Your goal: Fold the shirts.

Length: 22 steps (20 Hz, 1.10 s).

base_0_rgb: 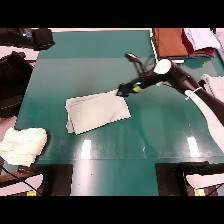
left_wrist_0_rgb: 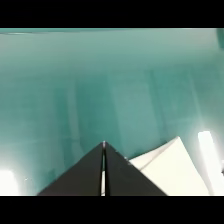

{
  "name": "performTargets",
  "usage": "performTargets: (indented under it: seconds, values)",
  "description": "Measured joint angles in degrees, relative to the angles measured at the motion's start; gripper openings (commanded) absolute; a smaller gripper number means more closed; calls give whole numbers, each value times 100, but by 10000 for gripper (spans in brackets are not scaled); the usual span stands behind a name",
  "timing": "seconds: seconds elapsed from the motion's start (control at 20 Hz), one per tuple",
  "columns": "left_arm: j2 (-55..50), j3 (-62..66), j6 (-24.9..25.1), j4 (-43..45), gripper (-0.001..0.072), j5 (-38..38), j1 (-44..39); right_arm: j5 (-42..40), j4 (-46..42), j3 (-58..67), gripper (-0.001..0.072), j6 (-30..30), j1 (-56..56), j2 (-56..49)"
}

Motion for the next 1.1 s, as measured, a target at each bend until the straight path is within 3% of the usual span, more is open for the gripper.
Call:
performTargets:
  seconds: [0.2,0.4,0.5,0.55,0.6,0.65,0.85,1.1]
  values:
    - [-142,-35,42,-2,21,26,-302,157,459,-457,625,46,-702,-455]
    - [-299,-55,59,-2,21,57,-581,225,979,-247,603,35,-481,-1119]
    - [-354,-57,61,-15,21,81,-673,236,1257,4,403,15,-186,-1473]
    - [-372,-59,61,-26,21,87,-699,243,1388,142,264,-17,-26,-1648]
    - [-387,-61,61,-35,21,87,-721,236,1434,269,71,-66,107,-1781]
    - [-391,-59,61,-52,20,90,-739,227,1480,407,19,-103,245,-1917]
    - [-409,-61,63,-13,20,101,-953,68,1587,846,19,-254,374,-1985]
    - [-411,-61,63,90,20,291,-1543,-46,890,1043,19,-188,-645,-1204]
